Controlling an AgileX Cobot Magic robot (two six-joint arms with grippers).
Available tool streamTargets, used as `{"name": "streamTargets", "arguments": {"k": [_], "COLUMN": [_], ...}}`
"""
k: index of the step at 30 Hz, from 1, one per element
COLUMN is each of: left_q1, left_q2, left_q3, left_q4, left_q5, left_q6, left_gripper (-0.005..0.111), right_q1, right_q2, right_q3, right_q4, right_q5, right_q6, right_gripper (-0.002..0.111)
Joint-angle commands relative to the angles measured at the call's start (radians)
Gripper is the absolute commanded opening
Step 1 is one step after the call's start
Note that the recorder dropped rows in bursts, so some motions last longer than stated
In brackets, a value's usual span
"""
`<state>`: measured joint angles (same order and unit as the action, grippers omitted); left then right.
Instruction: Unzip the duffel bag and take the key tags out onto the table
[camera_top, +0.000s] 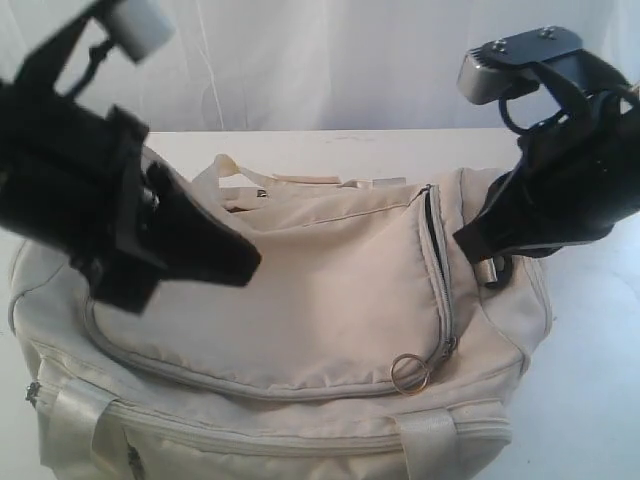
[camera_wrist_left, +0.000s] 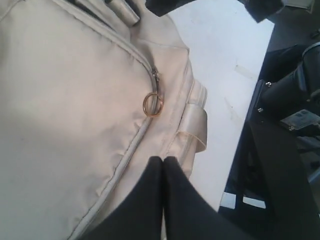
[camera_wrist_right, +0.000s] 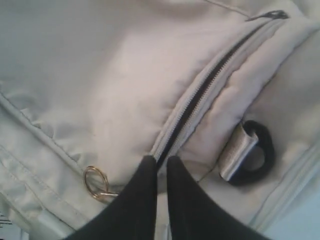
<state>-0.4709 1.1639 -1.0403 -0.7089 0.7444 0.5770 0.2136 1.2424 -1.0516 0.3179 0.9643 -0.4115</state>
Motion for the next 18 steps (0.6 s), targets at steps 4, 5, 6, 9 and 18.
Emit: {"name": "streamTargets", "arguments": {"k": [4,5,6,9,18], "left_q1": [-0.180,-0.201,-0.228,-0.297,-0.340], "left_q2": [0.070,0.088,0.113,0.193,0.340], "left_q3": [0.163,0.160,0.152,0.117,0.074], "left_q4": [-0.101,-0.122,-0.151,-0.165,-0.167], "left_q5": [-0.393,-0.434,-0.469,-0.514,-0.543], "left_q6": [0.055,0.065,0.081,0.168,0.238], "left_gripper": [0.000,0.000,0.000,0.000,0.020], "right_q1": [-0.014,-0.014,-0.014,-0.014,-0.014], "right_q2": [0.055,0.057,0.062,0.080,0.193], "right_q3": [-0.007,-0.007,-0.005,-0.005,-0.005], "right_q4": [0.044,0.044,0.044,0.044,0.025], "right_q5": [-0.022,-0.027,-0.037,-0.053,-0.071], "right_q6": [-0.025,-0.025,-0.025,0.002,0.119], "right_gripper": [0.028,0.035,0.046,0.059,0.059]}}
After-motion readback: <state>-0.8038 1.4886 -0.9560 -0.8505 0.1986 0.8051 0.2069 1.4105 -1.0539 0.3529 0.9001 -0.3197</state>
